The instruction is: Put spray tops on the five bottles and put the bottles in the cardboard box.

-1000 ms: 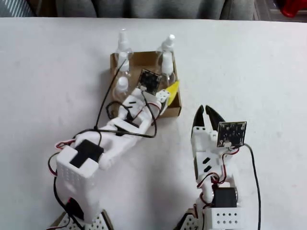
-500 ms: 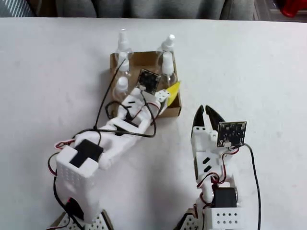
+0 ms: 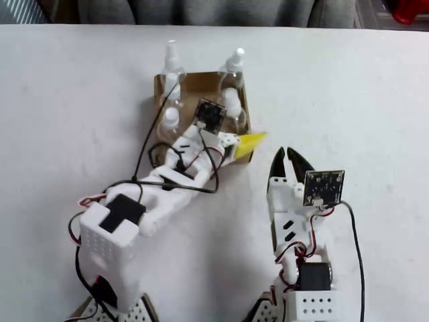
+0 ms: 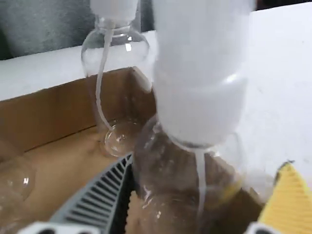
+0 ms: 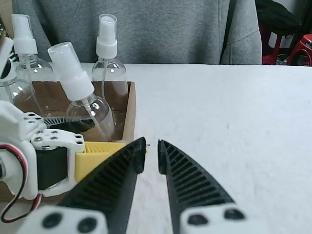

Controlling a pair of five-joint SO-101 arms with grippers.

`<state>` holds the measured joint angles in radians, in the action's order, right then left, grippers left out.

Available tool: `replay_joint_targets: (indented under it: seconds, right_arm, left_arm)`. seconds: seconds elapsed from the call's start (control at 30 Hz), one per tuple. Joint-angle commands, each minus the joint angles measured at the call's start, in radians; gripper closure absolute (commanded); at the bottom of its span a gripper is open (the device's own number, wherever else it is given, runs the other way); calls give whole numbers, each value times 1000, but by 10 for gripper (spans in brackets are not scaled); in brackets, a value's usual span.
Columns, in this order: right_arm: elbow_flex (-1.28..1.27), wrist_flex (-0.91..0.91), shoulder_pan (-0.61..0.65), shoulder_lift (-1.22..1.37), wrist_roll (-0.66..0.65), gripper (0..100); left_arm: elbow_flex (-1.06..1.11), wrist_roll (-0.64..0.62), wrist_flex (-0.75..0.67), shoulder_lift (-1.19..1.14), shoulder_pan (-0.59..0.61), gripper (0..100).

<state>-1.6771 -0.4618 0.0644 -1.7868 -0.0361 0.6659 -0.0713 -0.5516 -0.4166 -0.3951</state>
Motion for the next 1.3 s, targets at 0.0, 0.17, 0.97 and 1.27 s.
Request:
replay_joint_targets:
  seconds: [0.0, 0.17, 0.97, 1.27]
  right_arm:
    - [-12, -8, 4, -12, -11, 982]
    - [-12, -8, 4, -10, -11, 982]
    - [-12, -8, 4, -7, -11, 982]
    - [-12, -19, 4, -8, -11, 982]
  left_arm:
    - [-12, 0, 3, 16, 5, 557]
    - [-12, 0, 3, 16, 8, 555]
    - [78, -63, 2, 199, 8, 555]
    - [117, -55, 3, 240, 4, 555]
